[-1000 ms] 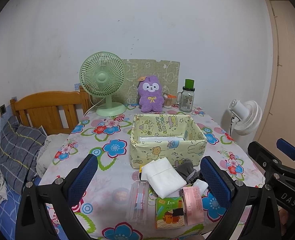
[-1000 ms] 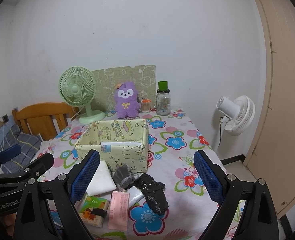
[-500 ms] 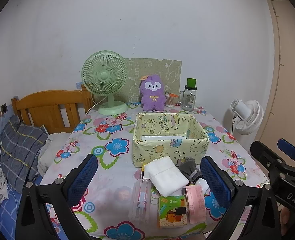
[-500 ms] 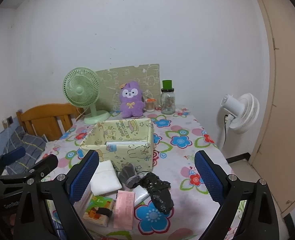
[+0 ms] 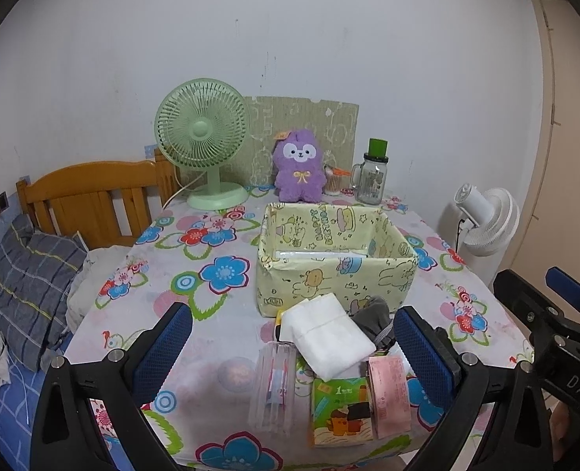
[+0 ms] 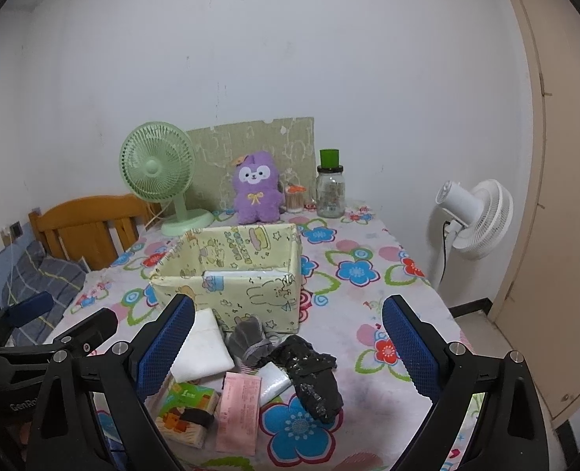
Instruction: Organize soft objects
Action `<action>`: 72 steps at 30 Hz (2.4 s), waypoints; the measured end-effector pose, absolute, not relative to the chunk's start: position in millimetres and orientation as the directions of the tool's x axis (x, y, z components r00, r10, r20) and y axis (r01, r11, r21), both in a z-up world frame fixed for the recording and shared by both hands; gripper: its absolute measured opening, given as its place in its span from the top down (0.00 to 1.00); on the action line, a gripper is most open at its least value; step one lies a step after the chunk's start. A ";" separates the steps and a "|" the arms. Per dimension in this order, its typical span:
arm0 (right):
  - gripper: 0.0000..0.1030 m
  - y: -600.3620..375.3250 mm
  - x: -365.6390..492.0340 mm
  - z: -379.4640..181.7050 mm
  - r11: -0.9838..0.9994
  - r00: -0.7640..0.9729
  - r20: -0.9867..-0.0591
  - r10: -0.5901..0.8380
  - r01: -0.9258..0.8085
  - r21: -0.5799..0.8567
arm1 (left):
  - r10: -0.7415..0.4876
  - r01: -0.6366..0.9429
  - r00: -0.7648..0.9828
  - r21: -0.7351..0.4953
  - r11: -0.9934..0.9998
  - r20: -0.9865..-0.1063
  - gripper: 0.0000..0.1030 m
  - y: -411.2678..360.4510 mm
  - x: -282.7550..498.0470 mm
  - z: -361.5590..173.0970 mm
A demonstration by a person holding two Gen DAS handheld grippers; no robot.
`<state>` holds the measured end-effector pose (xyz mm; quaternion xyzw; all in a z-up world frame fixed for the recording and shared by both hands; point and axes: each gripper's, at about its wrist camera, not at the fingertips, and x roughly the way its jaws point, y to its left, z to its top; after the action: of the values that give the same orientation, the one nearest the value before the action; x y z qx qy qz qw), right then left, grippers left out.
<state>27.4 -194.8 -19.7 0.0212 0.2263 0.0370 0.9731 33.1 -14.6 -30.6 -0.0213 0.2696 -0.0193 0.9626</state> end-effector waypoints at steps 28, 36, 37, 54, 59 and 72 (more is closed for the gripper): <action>0.07 -177.1 91.1 -91.4 0.995 0.780 -0.618 0.096 -0.083 0.050 | -0.011 -0.004 0.727 -0.020 1.000 -0.686 0.17 -11.2 86.7 -100.6; 0.08 -162.7 103.4 -101.7 0.993 0.757 -0.644 0.114 -0.107 0.050 | 0.015 -0.025 0.699 -0.003 1.000 -0.715 0.25 -4.1 95.4 -112.2; 0.09 -161.8 104.8 -102.8 0.993 0.754 -0.647 0.116 -0.110 0.050 | 0.017 -0.026 0.695 -0.001 1.000 -0.719 0.25 -2.9 96.5 -114.0; 0.24 -148.1 138.8 -121.7 0.992 0.717 -0.688 0.114 -0.118 0.041 | 0.004 -0.003 0.617 0.002 1.000 -0.787 0.46 -4.3 118.2 -145.4; 0.26 -145.1 149.3 -129.8 0.991 0.700 -0.703 0.123 -0.127 0.047 | -0.029 0.026 0.602 -0.016 1.000 -0.798 0.61 -8.8 121.6 -150.0; 0.59 -137.2 154.9 -138.8 0.986 0.673 -0.724 0.151 -0.154 0.062 | -0.051 0.058 0.607 -0.020 0.998 -0.793 0.74 -13.0 123.2 -147.6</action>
<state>154.9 -137.2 -138.8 -0.0021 0.3957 0.0836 0.9146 123.2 -13.0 -147.6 0.0036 0.4424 -0.0305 0.8963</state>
